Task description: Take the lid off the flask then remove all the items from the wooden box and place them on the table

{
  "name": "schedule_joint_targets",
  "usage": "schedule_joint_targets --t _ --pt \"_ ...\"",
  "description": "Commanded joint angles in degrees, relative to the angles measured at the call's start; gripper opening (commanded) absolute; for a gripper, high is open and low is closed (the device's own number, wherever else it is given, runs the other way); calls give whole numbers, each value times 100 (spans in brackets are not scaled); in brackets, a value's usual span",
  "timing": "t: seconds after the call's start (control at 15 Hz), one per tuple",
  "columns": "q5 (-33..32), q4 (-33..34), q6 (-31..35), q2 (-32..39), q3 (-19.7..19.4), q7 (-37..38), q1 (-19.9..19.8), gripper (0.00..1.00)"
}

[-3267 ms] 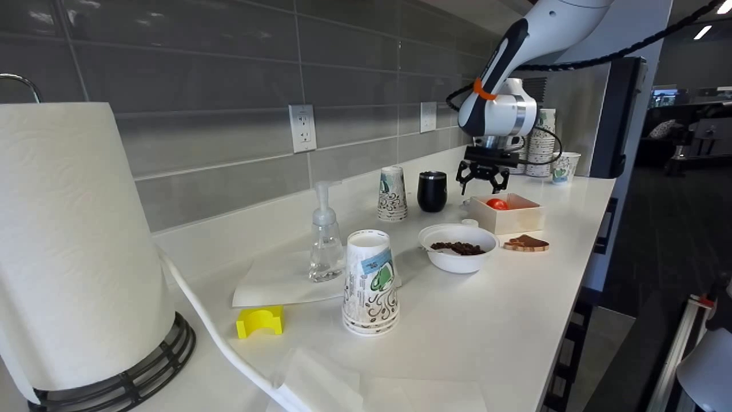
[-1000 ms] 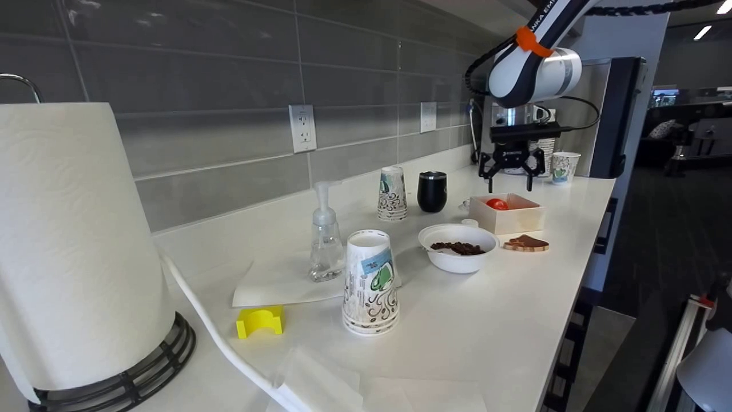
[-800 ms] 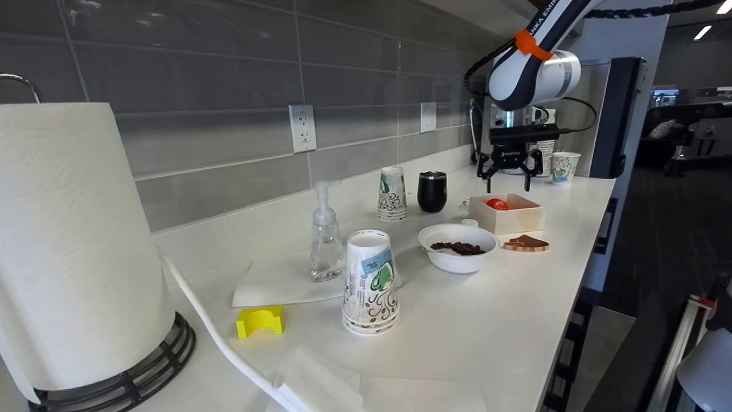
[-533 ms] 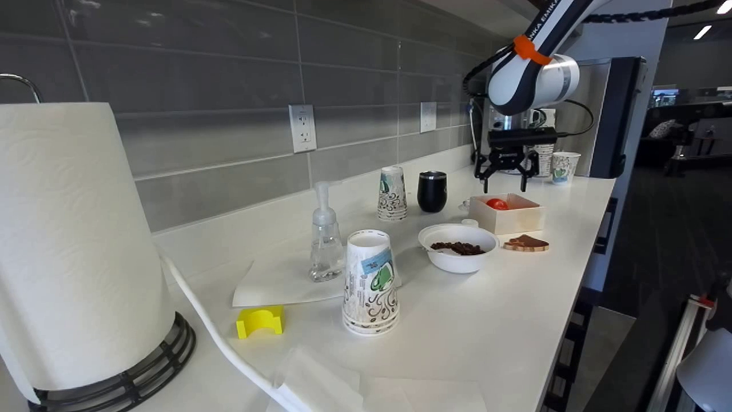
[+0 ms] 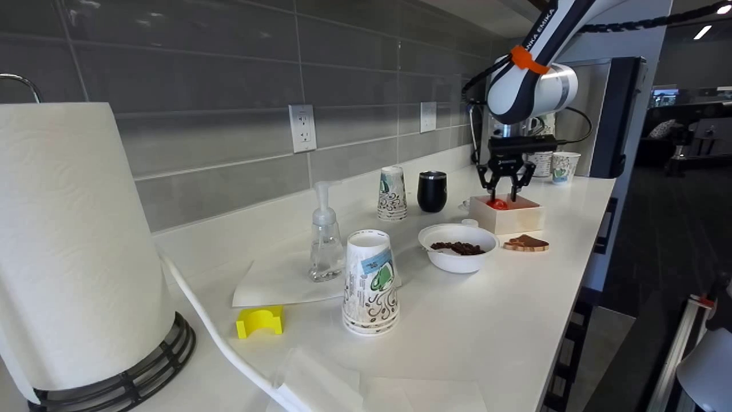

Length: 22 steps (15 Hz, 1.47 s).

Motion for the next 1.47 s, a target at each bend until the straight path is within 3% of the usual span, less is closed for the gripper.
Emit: schedule_joint_targets --t 0.0,0.2,0.8,1.4 --pt "-13 -115 278 32 -32 -115 -6 22" --pt "38 -151 390 52 -22 -157 12 0" --pt "-8 -298 573 -165 -32 -196 29 0" --pt "-182 -355 373 -1185 1 -199 -281 0"
